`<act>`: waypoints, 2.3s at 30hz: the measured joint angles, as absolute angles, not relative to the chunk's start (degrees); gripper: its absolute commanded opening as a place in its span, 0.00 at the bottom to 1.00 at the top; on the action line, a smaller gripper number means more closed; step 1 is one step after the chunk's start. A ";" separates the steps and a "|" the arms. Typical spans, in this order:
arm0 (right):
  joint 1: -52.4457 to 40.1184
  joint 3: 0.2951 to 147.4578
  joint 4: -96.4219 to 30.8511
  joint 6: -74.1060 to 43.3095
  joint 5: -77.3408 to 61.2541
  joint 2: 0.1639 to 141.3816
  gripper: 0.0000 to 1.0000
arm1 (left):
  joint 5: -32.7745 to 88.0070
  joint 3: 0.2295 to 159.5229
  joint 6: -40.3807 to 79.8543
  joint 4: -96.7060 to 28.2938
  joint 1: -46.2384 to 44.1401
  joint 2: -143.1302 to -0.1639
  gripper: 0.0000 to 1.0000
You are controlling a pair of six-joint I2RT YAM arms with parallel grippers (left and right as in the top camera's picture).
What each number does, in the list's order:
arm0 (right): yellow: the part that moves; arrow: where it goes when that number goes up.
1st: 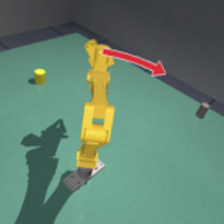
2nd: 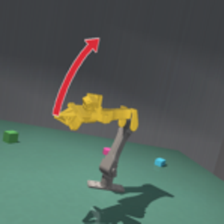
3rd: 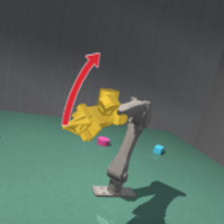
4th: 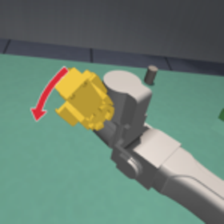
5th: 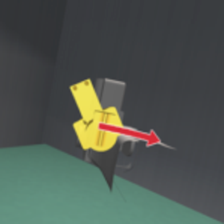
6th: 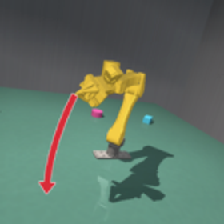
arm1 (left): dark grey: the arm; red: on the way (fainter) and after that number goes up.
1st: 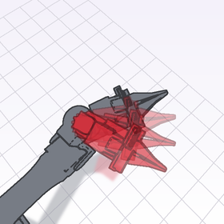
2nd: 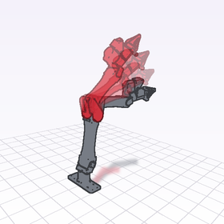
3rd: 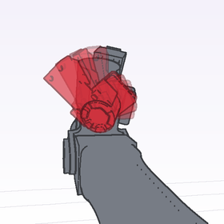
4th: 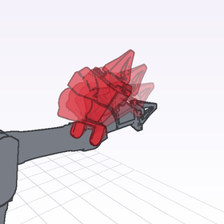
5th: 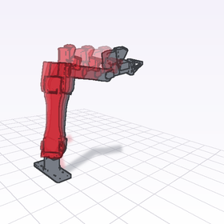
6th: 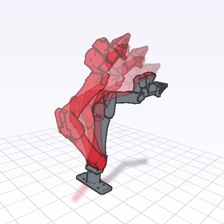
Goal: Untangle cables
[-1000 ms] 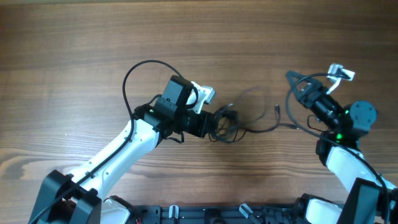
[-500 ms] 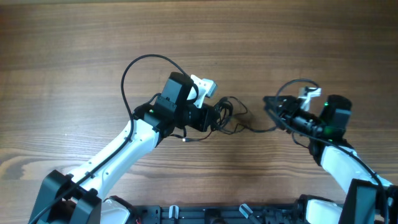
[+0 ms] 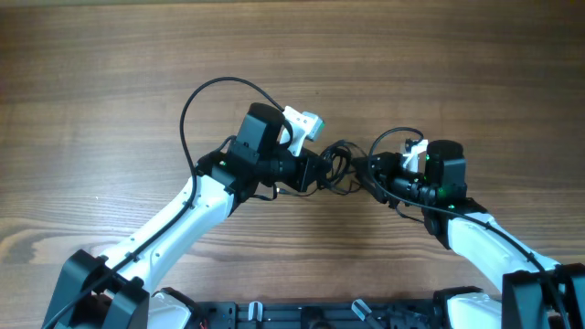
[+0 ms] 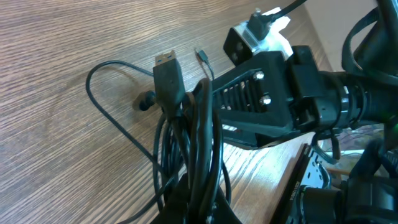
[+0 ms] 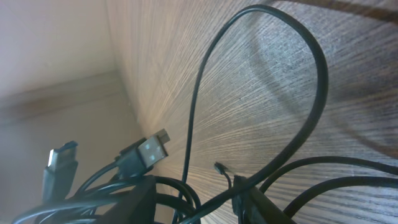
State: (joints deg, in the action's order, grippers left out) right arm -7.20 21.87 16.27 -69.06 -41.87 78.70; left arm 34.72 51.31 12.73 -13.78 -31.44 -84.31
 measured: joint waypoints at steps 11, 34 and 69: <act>-1.87 21.80 28.53 -64.75 -47.94 78.63 0.04 | 22.57 51.33 19.53 -20.93 -31.44 -84.29 0.04; 17.82 21.82 20.34 -49.52 -60.84 78.63 0.91 | 41.76 50.96 13.37 1.76 -31.14 -84.25 0.03; 9.30 21.69 51.68 -39.18 -75.59 78.43 1.00 | 58.22 51.00 17.04 13.32 -25.19 -83.99 0.04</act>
State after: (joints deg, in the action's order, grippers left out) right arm 9.30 21.69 51.68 -39.18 -75.59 78.43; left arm 58.22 51.00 17.04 13.32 -25.19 -83.99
